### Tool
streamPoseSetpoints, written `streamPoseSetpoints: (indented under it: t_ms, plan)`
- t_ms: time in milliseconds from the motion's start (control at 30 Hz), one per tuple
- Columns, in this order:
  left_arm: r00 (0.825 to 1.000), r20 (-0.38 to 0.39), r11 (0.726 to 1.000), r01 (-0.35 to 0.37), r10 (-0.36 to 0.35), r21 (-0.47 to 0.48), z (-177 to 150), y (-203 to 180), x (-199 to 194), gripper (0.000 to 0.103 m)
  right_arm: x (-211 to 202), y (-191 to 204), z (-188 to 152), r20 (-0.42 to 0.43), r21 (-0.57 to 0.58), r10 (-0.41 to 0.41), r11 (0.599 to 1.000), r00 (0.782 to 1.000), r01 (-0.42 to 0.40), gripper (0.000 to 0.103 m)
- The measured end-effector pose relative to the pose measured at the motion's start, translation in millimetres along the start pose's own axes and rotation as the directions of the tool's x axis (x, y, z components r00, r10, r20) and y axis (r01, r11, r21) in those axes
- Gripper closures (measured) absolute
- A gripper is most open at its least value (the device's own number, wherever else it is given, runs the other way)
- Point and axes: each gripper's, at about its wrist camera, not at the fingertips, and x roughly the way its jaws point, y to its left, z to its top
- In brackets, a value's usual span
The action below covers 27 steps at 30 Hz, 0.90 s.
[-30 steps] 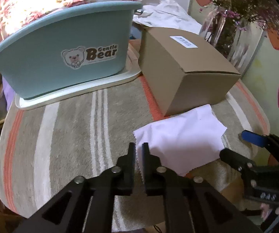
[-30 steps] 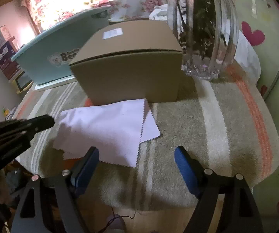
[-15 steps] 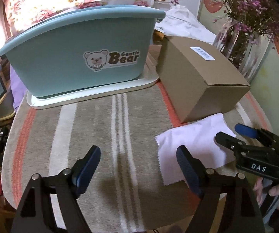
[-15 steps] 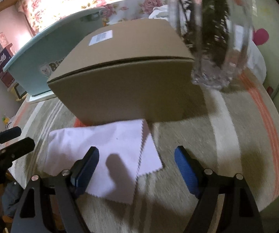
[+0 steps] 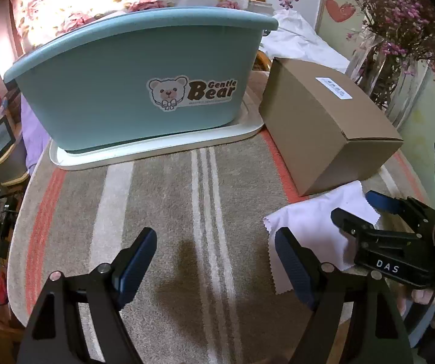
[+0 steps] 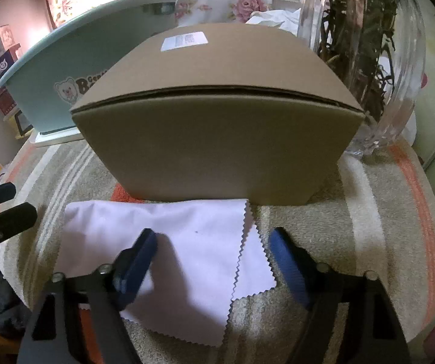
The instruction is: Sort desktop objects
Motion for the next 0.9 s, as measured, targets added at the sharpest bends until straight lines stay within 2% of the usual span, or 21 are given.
streamPoseSetpoints:
  t_ms: [67,133,300,367,400,567,900]
  plan:
    - [1.0,-0.002,1.0,0.0,0.0,0.004,-0.6,-0.4,0.5,0.02,-1.5,0.5,-2.1,0.007,-0.01,-0.005,1.0,1.0,0.005,0.043]
    - [1.0,-0.006,1.0,0.0,0.0,0.008,-1.0,-1.2,1.0,0.02,-2.5,0.9,-3.5,0.011,-0.02,-0.004,1.0,1.0,0.004,0.047]
    - [1.0,-0.007,1.0,0.004,-0.004,0.012,-1.4,-3.1,0.9,0.02,-5.4,3.3,-5.8,0.012,-0.051,0.003,0.999,1.0,-0.003,0.07]
    - [1.0,-0.008,1.0,0.004,-0.004,0.014,-1.4,-3.7,0.1,0.02,-6.4,4.2,-6.9,0.012,-0.062,0.011,0.998,1.0,-0.01,0.09]
    - [1.0,-0.009,1.0,0.003,-0.003,0.014,-1.3,-3.7,-0.1,0.02,-7.0,5.0,-7.4,0.01,-0.067,0.015,0.998,1.0,-0.014,0.094]
    - [1.0,-0.004,1.0,0.003,-0.003,0.01,-0.5,-2.6,-2.3,0.02,-9.4,3.3,-10.3,0.011,-0.072,0.012,0.997,1.0,-0.012,0.1]
    - [1.0,-0.007,1.0,0.002,-0.002,0.004,-1.8,-4.5,-6.7,0.02,-24.5,-4.2,-17.3,0.04,-0.079,0.009,0.997,0.999,-0.006,0.101]
